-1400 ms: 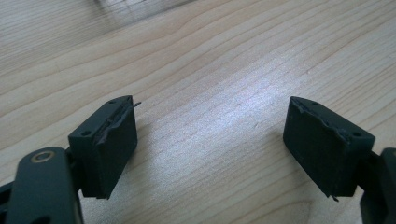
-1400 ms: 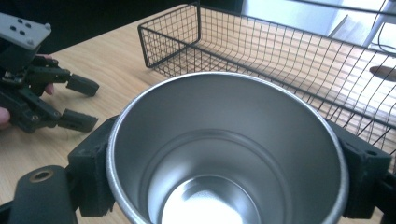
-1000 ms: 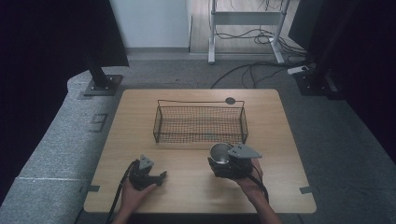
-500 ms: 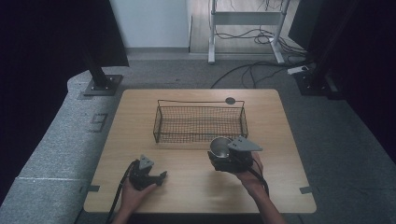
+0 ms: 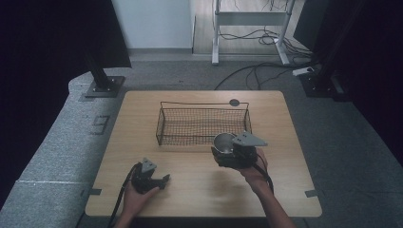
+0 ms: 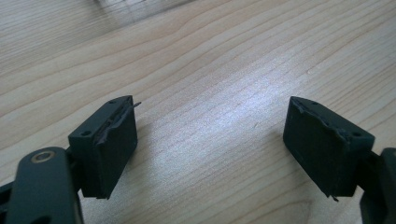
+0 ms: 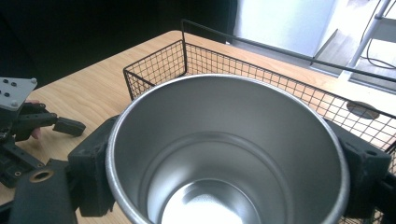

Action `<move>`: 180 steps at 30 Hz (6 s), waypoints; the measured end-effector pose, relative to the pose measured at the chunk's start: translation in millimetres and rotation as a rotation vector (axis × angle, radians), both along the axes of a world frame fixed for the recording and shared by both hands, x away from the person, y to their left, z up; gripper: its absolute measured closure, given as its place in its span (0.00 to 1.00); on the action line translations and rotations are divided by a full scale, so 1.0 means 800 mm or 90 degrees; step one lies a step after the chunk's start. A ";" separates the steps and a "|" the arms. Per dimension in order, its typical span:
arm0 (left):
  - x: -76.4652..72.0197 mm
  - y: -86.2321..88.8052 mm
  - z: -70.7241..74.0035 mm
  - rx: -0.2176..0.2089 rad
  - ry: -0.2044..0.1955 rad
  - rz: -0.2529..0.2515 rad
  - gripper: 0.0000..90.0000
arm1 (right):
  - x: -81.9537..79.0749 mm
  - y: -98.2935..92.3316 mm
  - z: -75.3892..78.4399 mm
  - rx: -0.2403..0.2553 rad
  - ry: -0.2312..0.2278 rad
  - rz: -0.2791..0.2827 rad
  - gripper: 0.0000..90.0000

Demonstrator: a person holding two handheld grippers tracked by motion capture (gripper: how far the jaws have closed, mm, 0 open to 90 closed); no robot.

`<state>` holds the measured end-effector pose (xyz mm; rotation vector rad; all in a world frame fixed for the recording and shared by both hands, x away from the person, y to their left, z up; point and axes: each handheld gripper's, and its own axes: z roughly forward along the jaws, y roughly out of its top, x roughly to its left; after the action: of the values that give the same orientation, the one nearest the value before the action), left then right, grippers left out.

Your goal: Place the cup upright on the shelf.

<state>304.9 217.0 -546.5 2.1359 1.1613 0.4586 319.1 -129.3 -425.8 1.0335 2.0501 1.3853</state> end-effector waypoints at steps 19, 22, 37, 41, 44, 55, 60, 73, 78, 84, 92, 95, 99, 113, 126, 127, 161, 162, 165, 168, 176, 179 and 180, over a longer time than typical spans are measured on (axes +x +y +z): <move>0.000 0.000 0.000 0.000 -0.001 0.000 0.20 | 0.022 0.004 0.010 -0.004 0.001 -0.014 0.15; 0.000 0.000 0.000 0.000 0.000 0.000 0.20 | 0.026 0.003 0.011 -0.004 0.001 -0.017 0.15; 0.000 0.000 0.000 0.000 0.000 0.000 0.20 | 0.040 0.002 0.017 -0.008 0.004 -0.030 0.15; 0.000 0.000 0.000 0.000 0.000 0.000 0.20 | 0.042 0.002 0.020 -0.010 0.002 -0.030 0.15; 0.000 0.000 0.000 0.000 0.000 0.000 0.20 | 0.044 0.003 0.023 -0.009 -0.001 -0.030 0.15; 0.000 0.000 0.000 0.000 0.000 0.000 0.20 | 0.052 0.003 0.028 -0.009 0.000 -0.032 0.15; 0.000 0.000 0.000 0.000 0.000 0.000 0.20 | 0.056 0.004 0.032 -0.008 -0.001 -0.031 0.15; 0.000 0.000 0.000 0.000 -0.001 -0.001 0.20 | 0.085 0.004 0.028 -0.013 0.019 -0.046 0.15; 0.000 0.000 0.000 0.000 -0.001 -0.001 0.20 | 0.096 0.006 0.028 -0.021 0.025 -0.049 0.15; 0.000 0.000 0.000 0.000 -0.001 -0.001 0.20 | 0.110 0.003 0.025 -0.021 0.033 -0.061 0.15; 0.000 0.000 0.000 -0.001 -0.001 -0.001 0.20 | 0.124 -0.002 0.020 -0.018 0.044 -0.074 0.15; 0.000 0.000 0.000 -0.002 -0.001 0.000 0.20 | 0.133 -0.003 0.020 -0.019 0.051 -0.083 0.15; 0.000 0.000 0.000 -0.002 -0.001 -0.001 0.20 | 0.140 -0.002 0.021 -0.024 0.058 -0.083 0.15; 0.000 0.000 0.000 -0.001 -0.001 -0.001 0.20 | 0.169 0.007 0.012 -0.032 0.087 -0.094 0.15; 0.000 0.000 0.000 -0.001 0.000 -0.002 0.20 | 0.198 0.019 -0.001 -0.039 0.098 -0.107 0.15; 0.000 0.000 0.000 -0.001 0.000 -0.002 0.20 | 0.198 0.019 -0.001 -0.039 0.098 -0.107 0.15; 0.000 0.000 0.000 -0.002 -0.001 -0.001 0.19 | 0.233 0.017 -0.056 -0.066 0.167 -0.142 0.15; 0.000 0.000 0.000 -0.002 -0.001 -0.001 0.19 | 0.233 0.017 -0.057 -0.068 0.170 -0.142 0.15; 0.000 0.000 0.000 -0.002 -0.001 -0.001 0.20 | 0.235 0.018 -0.061 -0.070 0.175 -0.143 0.15; 0.000 0.000 0.000 -0.002 -0.001 -0.001 0.19 | 0.236 0.018 -0.064 -0.076 0.182 -0.150 0.15; 0.000 0.000 0.000 -0.002 -0.001 -0.001 0.19 | 0.238 0.019 -0.067 -0.087 0.193 -0.148 0.15; 0.000 0.000 0.000 -0.002 -0.001 -0.001 0.19 | 0.239 0.020 -0.068 -0.091 0.196 -0.147 0.15; 0.000 0.000 0.000 -0.002 -0.001 -0.001 0.20 | 0.239 0.020 -0.068 -0.093 0.199 -0.148 0.15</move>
<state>305.0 216.6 -546.9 2.1339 1.1585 0.4574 510.1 -112.9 -480.0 1.4435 2.1237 0.9933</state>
